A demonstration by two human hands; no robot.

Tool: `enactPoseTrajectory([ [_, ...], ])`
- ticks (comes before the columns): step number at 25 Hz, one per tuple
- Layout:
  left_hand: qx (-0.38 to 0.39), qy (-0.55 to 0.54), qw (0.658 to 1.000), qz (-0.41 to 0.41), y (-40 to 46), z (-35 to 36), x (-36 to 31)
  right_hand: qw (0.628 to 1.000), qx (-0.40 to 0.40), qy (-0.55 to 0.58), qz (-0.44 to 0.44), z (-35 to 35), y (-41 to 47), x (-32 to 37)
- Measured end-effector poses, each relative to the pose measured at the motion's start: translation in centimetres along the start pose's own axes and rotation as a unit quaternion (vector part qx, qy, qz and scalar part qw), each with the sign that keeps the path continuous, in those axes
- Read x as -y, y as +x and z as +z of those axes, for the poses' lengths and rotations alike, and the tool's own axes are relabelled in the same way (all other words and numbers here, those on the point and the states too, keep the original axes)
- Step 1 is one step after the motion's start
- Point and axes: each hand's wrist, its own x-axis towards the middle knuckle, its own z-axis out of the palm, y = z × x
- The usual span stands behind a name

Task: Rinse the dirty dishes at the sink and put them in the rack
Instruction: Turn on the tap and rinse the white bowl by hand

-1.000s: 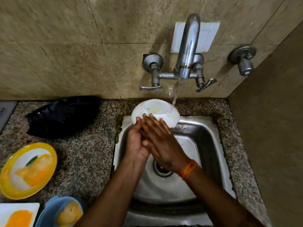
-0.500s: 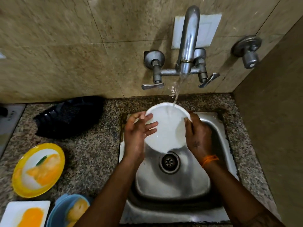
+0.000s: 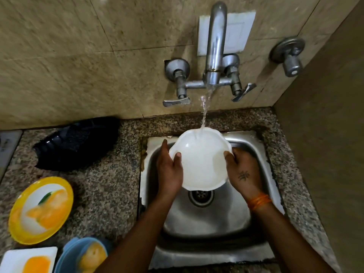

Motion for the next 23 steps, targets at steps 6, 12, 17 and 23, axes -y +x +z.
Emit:
enactPoseTrajectory([
  [6,0.239,-0.352,0.864,-0.268,-0.4,2.0,-2.6,0.993,-0.048,0.079,0.067,-2.5,0.6,-2.6],
  [12,0.226,-0.34,0.888,-0.213,0.7,2.7,-4.8,0.959,0.073,-0.193,-0.197,-1.5,-0.3,1.5],
  [17,0.215,-0.262,0.926,-0.168,1.6,1.5,-4.8,0.958,0.104,-0.204,-0.174,0.0,1.1,3.0],
  [23,0.192,-0.229,0.948,-0.112,3.7,0.2,-5.6,0.926,0.28,-0.007,-0.253,0.9,-1.4,4.9],
])
